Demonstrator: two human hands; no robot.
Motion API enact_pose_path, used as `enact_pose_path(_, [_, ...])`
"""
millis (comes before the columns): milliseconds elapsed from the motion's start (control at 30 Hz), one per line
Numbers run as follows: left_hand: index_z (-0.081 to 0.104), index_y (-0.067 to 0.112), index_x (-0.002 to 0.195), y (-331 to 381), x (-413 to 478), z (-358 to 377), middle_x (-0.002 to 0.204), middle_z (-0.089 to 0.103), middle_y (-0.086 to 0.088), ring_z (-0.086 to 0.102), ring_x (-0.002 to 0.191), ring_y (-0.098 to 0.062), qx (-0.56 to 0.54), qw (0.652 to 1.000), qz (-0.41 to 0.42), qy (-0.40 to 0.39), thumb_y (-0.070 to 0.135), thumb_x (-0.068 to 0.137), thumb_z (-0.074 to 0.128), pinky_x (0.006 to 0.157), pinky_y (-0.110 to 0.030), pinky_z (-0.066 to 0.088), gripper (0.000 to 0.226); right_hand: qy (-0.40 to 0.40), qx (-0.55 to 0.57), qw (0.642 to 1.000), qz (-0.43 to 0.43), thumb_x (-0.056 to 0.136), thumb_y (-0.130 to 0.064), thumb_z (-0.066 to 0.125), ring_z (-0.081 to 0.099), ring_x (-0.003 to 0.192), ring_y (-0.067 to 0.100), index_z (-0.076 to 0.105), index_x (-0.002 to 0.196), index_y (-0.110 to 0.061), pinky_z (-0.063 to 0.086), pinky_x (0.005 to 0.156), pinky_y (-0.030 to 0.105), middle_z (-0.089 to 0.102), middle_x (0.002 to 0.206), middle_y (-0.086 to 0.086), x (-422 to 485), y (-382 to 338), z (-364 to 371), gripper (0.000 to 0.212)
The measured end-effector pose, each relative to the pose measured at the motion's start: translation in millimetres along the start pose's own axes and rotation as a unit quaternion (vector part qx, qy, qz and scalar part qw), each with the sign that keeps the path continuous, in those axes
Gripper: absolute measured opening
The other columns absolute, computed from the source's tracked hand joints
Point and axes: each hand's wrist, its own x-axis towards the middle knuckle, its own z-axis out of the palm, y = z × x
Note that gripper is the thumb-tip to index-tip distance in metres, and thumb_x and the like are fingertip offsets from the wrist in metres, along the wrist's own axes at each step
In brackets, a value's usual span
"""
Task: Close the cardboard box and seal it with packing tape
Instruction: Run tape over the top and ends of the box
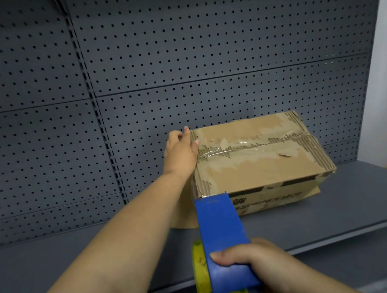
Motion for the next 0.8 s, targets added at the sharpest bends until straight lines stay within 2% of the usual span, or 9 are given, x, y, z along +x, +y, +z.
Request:
enact_pose_path(67, [0.049,0.011,0.127,2,-7,-2,0.119,0.045,-0.006,0.044,0.111,-0.022,0.023,0.997,0.055,0.051,0.033,0.097,0.041,0.096,-0.038,0.041,0.038,0.026,0.017,0.999,-0.012,0.045,-0.019,0.079,0.069,0.078,0.027,0.077,0.081,-0.003,0.054,0.073,0.031,0.075,0.085,0.014,2,0,0,0.040])
enact_pose_path(133, [0.056,0.006,0.109,5,-15,-6,0.112,0.052,-0.009,0.050,0.105,-0.025,0.029,0.995,0.081,0.050,0.031,0.099,0.037,0.089,-0.037,0.044,0.033,0.032,0.014,0.999,-0.029,0.049,-0.017,0.079,0.069,0.067,0.023,0.077,0.073,-0.004,0.050,0.061,0.025,0.074,0.077,0.012,1,-2,-1,0.028])
enact_pose_path(200, [0.054,0.005,0.121,8,-25,-11,0.128,0.051,-0.011,0.047,0.120,-0.027,0.000,0.997,0.073,0.008,0.032,0.101,0.027,0.100,-0.034,0.036,0.043,0.029,0.019,0.999,-0.039,0.058,-0.012,0.079,0.067,0.059,0.020,0.076,0.072,-0.003,0.049,0.054,0.022,0.073,0.072,0.010,-1,-4,-3,0.017])
enact_pose_path(267, [0.032,0.012,0.144,11,-37,-14,0.154,0.024,-0.002,0.019,0.143,-0.018,-0.101,0.992,0.030,-0.066,0.038,0.101,0.020,0.113,-0.030,0.014,0.051,0.030,0.024,0.998,-0.048,0.057,-0.011,0.078,0.066,0.054,0.019,0.075,0.071,-0.004,0.048,0.048,0.020,0.072,0.069,0.010,-3,-5,-3,0.016])
enact_pose_path(367, [0.000,0.026,0.148,17,-47,-17,0.157,-0.012,0.009,-0.007,0.144,-0.012,-0.271,0.944,-0.073,-0.174,0.048,0.099,0.016,0.117,-0.039,0.000,0.056,0.025,0.013,0.999,-0.042,0.056,-0.015,0.077,0.067,0.058,0.018,0.073,0.083,-0.004,0.049,0.051,0.021,0.073,0.071,0.008,-2,-3,0,0.029])
enact_pose_path(433, [-0.006,0.028,0.148,17,-50,-15,0.156,-0.019,0.009,-0.009,0.144,-0.013,-0.259,0.945,-0.074,-0.187,0.047,0.099,0.015,0.116,-0.039,0.000,0.057,0.029,0.001,0.999,-0.035,0.053,-0.021,0.077,0.067,0.064,0.018,0.072,0.091,-0.006,0.050,0.056,0.023,0.073,0.075,0.006,0,0,1,0.042])
enact_pose_path(600, [-0.007,0.022,0.149,15,-50,-3,0.156,-0.020,0.004,-0.010,0.144,-0.013,-0.205,0.966,-0.023,-0.155,0.039,0.100,0.016,0.112,-0.028,0.001,0.056,0.014,-0.002,0.999,-0.038,0.051,-0.024,0.075,0.068,0.074,0.017,0.070,0.094,-0.012,0.051,0.062,0.023,0.075,0.080,0.002,0,8,-2,0.045])
enact_pose_path(733, [-0.006,0.017,0.149,15,-44,0,0.157,-0.018,0.000,-0.010,0.144,-0.013,-0.166,0.974,-0.026,-0.153,0.035,0.101,0.018,0.104,-0.019,0.000,0.056,-0.003,-0.020,0.998,-0.062,0.046,-0.031,0.082,0.069,0.089,0.019,0.070,0.097,-0.017,0.055,0.079,0.030,0.075,0.093,0.003,-2,13,0,0.054])
enact_pose_path(800, [-0.006,0.017,0.149,16,-43,1,0.157,-0.018,-0.001,-0.008,0.144,-0.014,-0.148,0.977,-0.032,-0.153,0.033,0.101,0.018,0.105,-0.019,0.001,0.056,0.001,-0.015,0.997,-0.072,0.047,-0.028,0.081,0.070,0.086,0.017,0.072,0.093,-0.017,0.054,0.076,0.028,0.076,0.092,0.002,-3,16,2,0.049])
